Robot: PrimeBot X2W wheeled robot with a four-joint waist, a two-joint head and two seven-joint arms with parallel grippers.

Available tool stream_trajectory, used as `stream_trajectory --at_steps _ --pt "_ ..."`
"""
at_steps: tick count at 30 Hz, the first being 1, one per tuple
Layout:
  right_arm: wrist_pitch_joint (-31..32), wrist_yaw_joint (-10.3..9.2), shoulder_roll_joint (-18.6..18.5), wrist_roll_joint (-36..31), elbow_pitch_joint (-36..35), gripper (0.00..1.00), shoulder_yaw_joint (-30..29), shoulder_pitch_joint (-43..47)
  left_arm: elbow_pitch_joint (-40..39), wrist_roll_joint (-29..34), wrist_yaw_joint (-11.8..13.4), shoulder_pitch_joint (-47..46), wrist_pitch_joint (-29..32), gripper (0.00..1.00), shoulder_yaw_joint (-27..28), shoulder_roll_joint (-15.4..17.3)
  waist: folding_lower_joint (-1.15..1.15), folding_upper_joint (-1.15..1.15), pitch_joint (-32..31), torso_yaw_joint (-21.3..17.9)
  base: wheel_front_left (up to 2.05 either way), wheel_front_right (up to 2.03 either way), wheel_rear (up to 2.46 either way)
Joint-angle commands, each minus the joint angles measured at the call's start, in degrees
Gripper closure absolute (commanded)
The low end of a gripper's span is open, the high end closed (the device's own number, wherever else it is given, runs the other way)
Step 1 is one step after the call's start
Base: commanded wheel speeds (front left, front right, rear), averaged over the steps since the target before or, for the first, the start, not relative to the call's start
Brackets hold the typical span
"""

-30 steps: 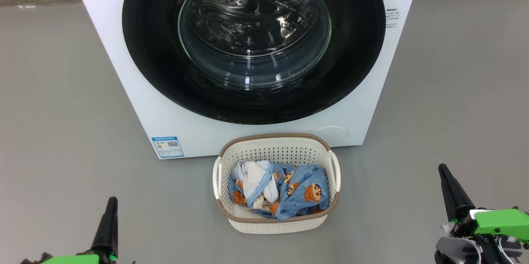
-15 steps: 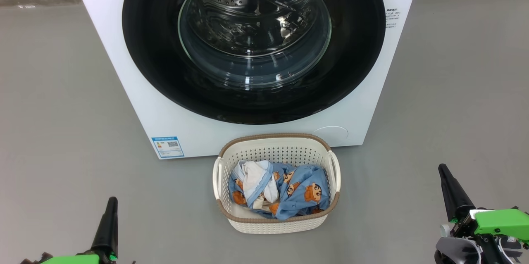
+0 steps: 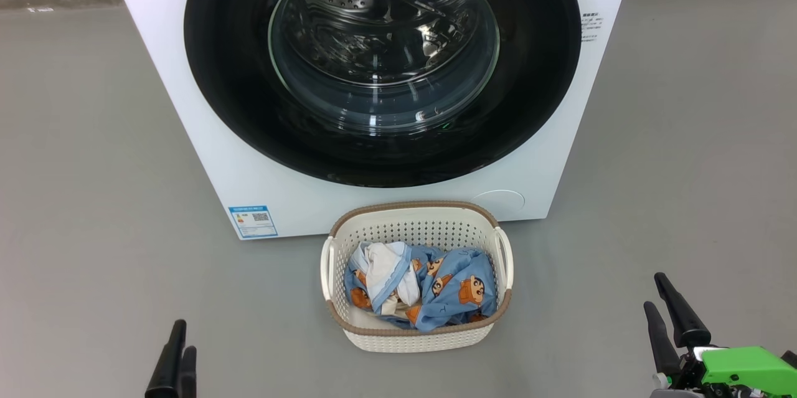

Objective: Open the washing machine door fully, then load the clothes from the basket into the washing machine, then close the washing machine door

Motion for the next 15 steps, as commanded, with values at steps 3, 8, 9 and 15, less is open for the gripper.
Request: stream_trajectory --at_steps 3,8,9,15 --pt "-0.77 0.03 -0.55 -0.16 -2.10 0.00 0.68 -1.59 -1.80 -0.15 -0.03 -1.49 -0.12 0.00 0.41 0.77 0.10 0.00 -0.05 0.03 0.00 0.00 0.00" --pt "-1.61 0.04 -0.61 -0.25 -2.89 0.00 1.20 -1.75 -2.70 -0.27 -0.05 -1.62 -0.16 0.00 0.72 0.92 0.02 0.00 0.06 0.09 0.00 0.00 0.00" --pt "-1.78 0.04 -0.62 -0.31 -3.05 0.00 1.29 -1.80 -2.89 -0.28 -0.05 -1.67 -0.17 0.00 0.78 0.94 0.01 0.00 0.11 0.10 0.00 0.00 0.00" --pt "-2.63 0.06 -0.67 -0.95 -3.80 0.00 2.00 -2.08 -3.82 -0.17 -0.07 -1.88 -0.23 0.00 1.13 1.13 0.00 0.00 0.26 0.14 0.00 0.00 0.00"
